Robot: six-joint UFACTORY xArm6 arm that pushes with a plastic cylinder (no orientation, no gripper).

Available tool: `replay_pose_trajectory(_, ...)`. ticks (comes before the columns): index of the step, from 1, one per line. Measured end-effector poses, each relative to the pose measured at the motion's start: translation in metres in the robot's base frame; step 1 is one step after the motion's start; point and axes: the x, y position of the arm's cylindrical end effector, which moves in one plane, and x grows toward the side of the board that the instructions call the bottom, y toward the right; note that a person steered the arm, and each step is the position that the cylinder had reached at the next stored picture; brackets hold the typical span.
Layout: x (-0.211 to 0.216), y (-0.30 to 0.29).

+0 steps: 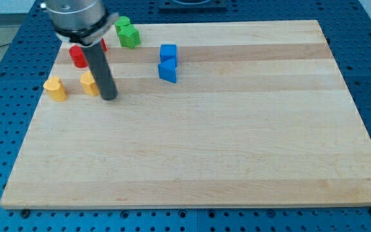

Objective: Move the yellow hexagon right to the yellow heart

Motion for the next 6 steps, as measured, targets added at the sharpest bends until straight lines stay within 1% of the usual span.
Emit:
replay_pose_trajectory(1, -0.033, 0.01)
replay_pose_trajectory(2, -0.039, -0.009)
replay_pose_trajectory(3, -0.031, -0.036)
replay_pose_trajectory(6, -0.03, -0.048)
